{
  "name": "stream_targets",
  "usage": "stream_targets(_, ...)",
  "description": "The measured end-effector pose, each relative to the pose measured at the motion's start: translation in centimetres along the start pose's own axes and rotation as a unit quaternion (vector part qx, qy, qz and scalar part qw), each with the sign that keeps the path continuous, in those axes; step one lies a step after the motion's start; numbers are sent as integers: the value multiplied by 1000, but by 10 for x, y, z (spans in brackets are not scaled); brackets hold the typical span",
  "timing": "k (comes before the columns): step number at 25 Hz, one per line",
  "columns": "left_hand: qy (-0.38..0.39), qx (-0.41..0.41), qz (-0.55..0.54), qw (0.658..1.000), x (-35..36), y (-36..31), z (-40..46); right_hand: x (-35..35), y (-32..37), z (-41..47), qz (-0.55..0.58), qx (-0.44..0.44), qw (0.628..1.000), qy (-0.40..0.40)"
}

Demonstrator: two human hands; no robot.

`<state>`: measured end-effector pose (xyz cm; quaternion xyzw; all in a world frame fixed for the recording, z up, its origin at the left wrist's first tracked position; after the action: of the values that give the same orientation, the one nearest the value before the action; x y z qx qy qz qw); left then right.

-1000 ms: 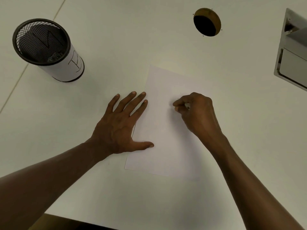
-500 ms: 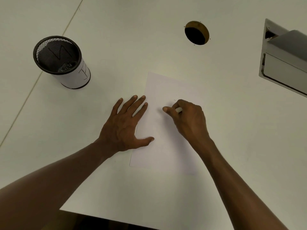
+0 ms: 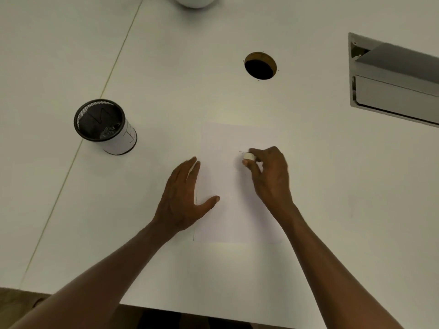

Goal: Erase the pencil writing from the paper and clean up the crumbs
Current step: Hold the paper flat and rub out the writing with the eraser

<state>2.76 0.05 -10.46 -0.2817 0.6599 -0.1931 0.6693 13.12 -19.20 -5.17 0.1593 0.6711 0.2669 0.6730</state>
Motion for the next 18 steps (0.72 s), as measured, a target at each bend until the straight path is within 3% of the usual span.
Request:
stream_targets(4, -49, -207, -116, 970, -6, -13, -32, -31, -65, -16, -11, 167, 976, -142)
stream_targets(7, -76, -294, -145, 942, -3, -22, -47, -25, -94, -27, -38, 200, 968, -149)
stream_targets(11, -68, -348, -141, 924, -1, -35, -53, -18, -103, -36, -55, 174, 978, -97)
stream_targets(13, -57, -359, -133, 922, 0, -40, -55, -22, -96, -54, -60, 179, 976, -107)
stream_targets(18, -28, -342, -89, 935, 3, -40, -64, -4, -74, -91, -153, 20, 987, -49)
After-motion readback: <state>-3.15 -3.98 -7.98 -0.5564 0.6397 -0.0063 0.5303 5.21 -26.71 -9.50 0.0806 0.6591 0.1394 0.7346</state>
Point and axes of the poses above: each hand's wrist, its own z-axis towards the middle knuckle, its own x-axis out of the palm, y = z × x, the point moved 5 cm from there along z, towards the middle knuckle, and after that the axes turned 4 degrees about -z, right-handed, at the moved point
